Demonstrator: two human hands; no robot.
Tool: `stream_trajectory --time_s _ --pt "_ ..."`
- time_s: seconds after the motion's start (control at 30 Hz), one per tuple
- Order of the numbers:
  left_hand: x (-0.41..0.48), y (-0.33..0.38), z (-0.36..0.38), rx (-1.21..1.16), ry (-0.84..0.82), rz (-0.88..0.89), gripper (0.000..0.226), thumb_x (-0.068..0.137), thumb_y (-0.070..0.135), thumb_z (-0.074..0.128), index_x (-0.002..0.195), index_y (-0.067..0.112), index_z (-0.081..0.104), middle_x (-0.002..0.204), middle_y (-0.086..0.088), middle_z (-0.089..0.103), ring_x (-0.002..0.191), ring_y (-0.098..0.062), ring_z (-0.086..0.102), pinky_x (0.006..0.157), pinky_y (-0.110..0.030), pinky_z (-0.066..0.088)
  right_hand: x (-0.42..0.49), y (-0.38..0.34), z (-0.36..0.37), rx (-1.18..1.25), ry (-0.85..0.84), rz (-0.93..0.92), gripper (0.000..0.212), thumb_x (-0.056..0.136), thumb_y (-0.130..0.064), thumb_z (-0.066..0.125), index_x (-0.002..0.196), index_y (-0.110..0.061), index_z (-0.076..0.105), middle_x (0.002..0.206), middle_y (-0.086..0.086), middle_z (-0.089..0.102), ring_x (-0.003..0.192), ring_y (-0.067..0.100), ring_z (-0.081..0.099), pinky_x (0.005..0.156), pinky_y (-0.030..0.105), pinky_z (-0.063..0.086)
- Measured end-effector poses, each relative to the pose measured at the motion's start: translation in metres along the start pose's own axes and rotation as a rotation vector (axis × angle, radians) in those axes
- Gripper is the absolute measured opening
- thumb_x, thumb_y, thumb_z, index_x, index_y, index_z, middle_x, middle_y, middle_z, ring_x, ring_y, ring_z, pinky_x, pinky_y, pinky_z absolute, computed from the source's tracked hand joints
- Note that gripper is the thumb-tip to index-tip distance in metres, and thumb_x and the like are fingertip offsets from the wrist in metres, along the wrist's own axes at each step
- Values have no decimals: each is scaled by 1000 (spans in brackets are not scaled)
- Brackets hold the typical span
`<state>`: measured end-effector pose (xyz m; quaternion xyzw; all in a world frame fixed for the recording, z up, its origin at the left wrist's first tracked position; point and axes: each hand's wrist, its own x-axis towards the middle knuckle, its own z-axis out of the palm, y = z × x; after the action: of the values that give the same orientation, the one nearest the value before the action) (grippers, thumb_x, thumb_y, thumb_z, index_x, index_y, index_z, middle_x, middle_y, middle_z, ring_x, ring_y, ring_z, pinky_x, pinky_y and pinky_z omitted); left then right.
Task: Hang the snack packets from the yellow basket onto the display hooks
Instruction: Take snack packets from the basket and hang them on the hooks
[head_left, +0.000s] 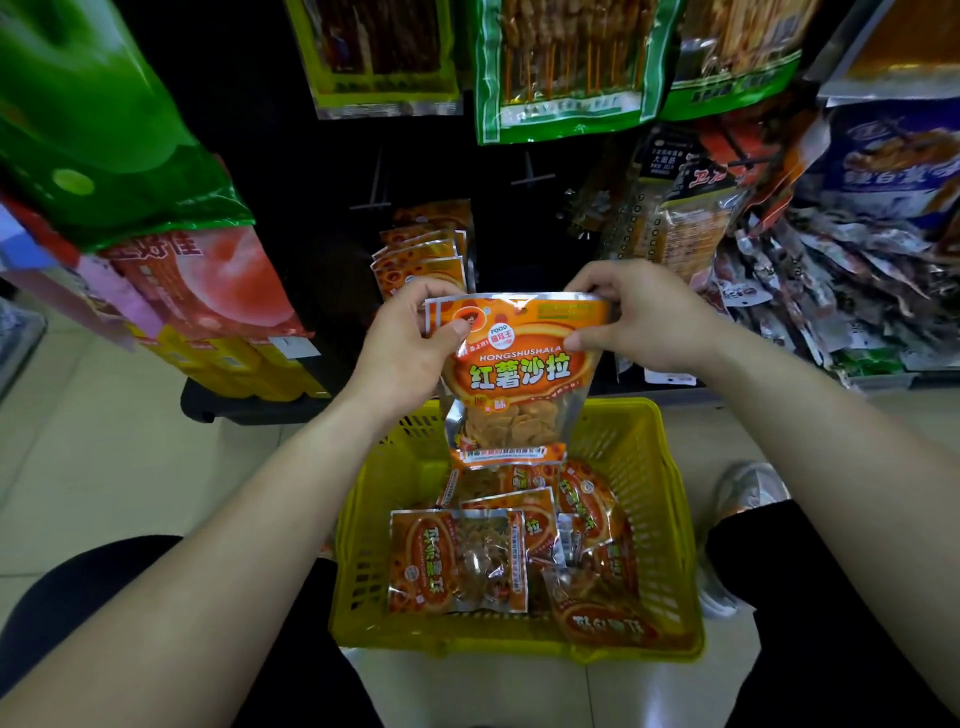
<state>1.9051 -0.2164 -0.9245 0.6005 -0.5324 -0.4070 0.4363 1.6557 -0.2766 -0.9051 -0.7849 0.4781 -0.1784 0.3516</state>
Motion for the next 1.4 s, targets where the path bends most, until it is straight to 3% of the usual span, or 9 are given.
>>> stream_trajectory --time_s 0.13,0.37,0.8,1.0,1.17,1.4 --pt "0 -2 0 15 -13 -20 21 99 19 61 103 40 59 116 4 68 106 -17 69 79 -41 62 2 3 3 62 -10 -9 18 82 -26 80 92 -28 64 89 -8 73 83 1 69 77 40 60" --pt "-3 0 -2 12 6 -7 22 97 22 64 101 44 61 97 16 72 94 1 70 64 -22 59 4 4 4 39 -30 -5 23 79 -21 83 92 -27 64 89 -7 71 83 5 69 77 43 60" --pt "-1 -4 -2 34 -26 -36 20 100 20 60 114 35 61 109 4 73 102 -12 71 76 -34 63 5 4 6 -18 -31 -23 22 78 -27 83 85 -27 62 86 -7 70 79 5 66 73 39 58" --pt "-4 -3 0 28 -35 -36 24 101 20 58 106 44 60 107 6 72 99 -10 71 70 -26 61 5 3 6 -84 -82 -37 19 82 -30 80 83 -26 62 81 -8 69 71 -1 63 62 28 48" --pt "-13 -6 13 5 -88 -31 27 101 12 57 101 38 61 107 -1 72 96 -11 71 67 -21 57 4 -10 18 -281 -194 -89 20 83 -38 74 73 -31 58 70 -12 66 66 0 62 54 29 44" --pt "-31 -20 21 -2 -97 -66 26 101 9 55 100 34 61 104 -6 72 95 -15 71 70 -28 61 3 -24 44 -288 -297 -93 24 87 -35 73 72 -38 54 75 -17 64 72 -2 61 61 26 47"
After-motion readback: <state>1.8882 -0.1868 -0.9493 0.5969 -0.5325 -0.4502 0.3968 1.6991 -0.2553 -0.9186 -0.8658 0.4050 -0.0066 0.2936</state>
